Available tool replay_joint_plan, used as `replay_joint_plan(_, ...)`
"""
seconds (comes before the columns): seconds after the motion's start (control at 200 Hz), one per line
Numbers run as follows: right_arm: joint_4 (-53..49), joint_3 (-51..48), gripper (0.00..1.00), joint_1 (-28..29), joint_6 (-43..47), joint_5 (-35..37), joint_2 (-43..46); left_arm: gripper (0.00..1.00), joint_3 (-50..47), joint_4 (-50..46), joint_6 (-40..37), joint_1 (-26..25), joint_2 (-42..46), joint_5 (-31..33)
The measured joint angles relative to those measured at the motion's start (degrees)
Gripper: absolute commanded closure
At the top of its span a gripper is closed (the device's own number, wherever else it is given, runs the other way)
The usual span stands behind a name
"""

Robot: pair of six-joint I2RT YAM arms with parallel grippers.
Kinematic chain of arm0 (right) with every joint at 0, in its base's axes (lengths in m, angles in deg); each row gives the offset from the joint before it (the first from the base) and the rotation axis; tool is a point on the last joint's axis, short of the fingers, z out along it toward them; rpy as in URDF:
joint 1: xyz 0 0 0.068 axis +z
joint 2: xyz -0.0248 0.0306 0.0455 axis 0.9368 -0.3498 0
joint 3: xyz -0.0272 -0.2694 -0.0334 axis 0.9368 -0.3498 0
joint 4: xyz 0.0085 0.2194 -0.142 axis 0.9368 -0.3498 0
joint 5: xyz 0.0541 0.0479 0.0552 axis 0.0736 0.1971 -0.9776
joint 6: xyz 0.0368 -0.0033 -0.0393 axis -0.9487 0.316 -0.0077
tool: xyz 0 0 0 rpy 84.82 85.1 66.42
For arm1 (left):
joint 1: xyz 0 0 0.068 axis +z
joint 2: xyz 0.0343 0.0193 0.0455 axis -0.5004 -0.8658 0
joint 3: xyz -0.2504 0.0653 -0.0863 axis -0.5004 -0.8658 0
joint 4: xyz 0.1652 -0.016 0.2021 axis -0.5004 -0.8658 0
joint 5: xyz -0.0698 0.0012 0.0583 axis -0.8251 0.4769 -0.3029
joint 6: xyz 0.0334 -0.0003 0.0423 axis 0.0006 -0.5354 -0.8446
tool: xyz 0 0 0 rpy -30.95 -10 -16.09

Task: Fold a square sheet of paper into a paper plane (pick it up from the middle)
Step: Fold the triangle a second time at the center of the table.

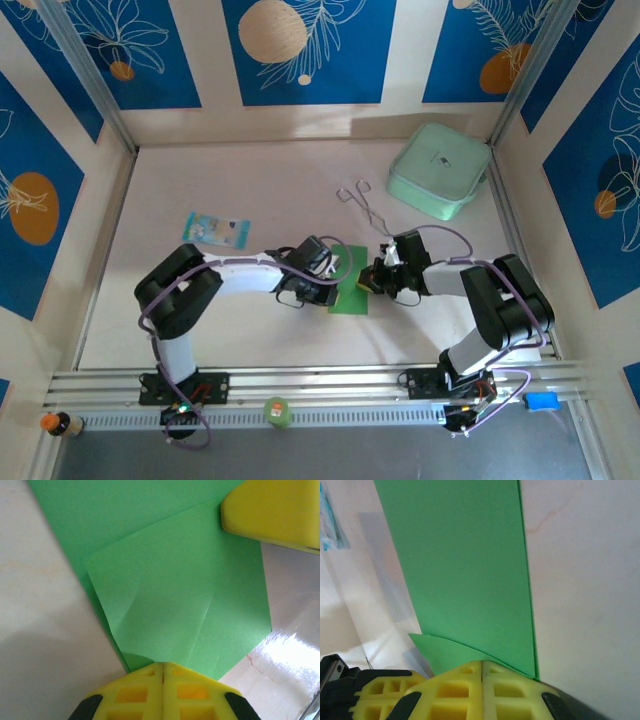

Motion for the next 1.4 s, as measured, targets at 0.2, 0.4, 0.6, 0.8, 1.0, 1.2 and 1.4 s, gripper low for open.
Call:
replay_joint_plan(0.2, -0.79, 1.05, 1.00, 1.92, 0.35, -0.20, 1.86, 1.00, -0.98, 1.92, 0.22, -0.02, 0.04, -0.39)
replay_joint_plan(0.4, -0.61, 1.01, 1.00, 5.35, 0.11, 0.24, 1.11, 1.00, -1.29, 2.51, 0.26, -0.07, 0.15, -0.46)
replay_joint_plan(0.6, -0.35, -0.02, 1.00, 1.38, 0.02, -0.44, -0.76, 1.00, -1.31, 2.84, 0.26, -0.09, 0.13, -0.48)
replay_joint_plan(0.8, -0.37, 0.00, 1.00, -5.29, 0.39, -0.81, -0.35, 1.00, -2.14, 4.46, 0.55, -0.24, 0.15, -0.72)
replay_joint_plan(1.0, -1.11, -0.96, 0.97, -7.17, 0.37, -0.81, 5.75, 1.00, -2.64, 5.40, 1.79, -1.62, 0.61, -0.46)
replay_joint_plan(1.2, -6.16, -3.34, 0.85, -4.17, 0.31, 0.74, 16.85, 0.90, -1.84, 1.14, 1.51, -3.39, 2.60, 1.79)
replay_joint_plan(1.4, -11.78, -6.73, 0.77, -0.37, -0.63, 3.06, 24.02, 0.89, 4.37, -1.18, -0.37, -2.51, 2.78, 2.56)
